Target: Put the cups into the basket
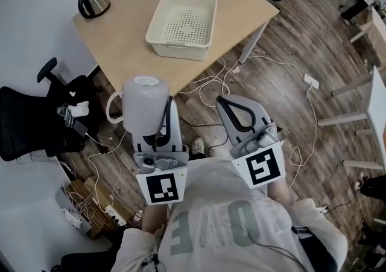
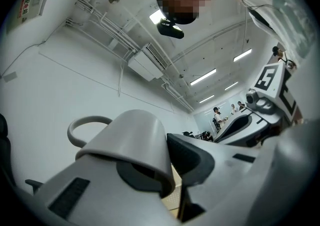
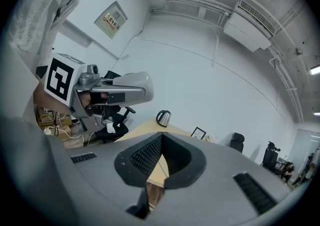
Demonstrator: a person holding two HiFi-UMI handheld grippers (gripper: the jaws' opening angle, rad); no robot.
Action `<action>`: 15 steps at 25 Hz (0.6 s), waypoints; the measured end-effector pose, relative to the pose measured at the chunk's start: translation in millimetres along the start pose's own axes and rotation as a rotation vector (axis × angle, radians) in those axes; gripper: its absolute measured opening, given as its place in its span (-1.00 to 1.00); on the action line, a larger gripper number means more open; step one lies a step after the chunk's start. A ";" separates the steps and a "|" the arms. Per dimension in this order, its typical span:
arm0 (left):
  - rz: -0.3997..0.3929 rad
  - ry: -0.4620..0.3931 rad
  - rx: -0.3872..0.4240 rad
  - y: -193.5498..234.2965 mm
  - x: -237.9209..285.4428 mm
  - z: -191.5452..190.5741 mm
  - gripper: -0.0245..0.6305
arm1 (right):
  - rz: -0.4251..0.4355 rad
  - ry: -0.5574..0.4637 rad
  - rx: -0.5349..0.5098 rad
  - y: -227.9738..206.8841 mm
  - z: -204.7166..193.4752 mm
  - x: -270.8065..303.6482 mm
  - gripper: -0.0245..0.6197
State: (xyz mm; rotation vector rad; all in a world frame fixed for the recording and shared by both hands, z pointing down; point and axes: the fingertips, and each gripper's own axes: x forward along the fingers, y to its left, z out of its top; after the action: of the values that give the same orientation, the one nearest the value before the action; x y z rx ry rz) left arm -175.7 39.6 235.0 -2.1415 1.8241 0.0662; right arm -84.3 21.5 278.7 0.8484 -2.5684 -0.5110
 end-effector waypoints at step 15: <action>0.020 0.035 0.153 84.0 96.6 -49.8 -0.78 | -0.100 0.049 0.078 -85.1 -29.8 91.2 -0.94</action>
State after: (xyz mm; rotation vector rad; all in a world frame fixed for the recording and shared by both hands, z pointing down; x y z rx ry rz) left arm -248.2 -77.0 240.5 -2.0312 1.8086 -0.1034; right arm -97.1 -105.8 288.2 1.0076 -2.5252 -0.4159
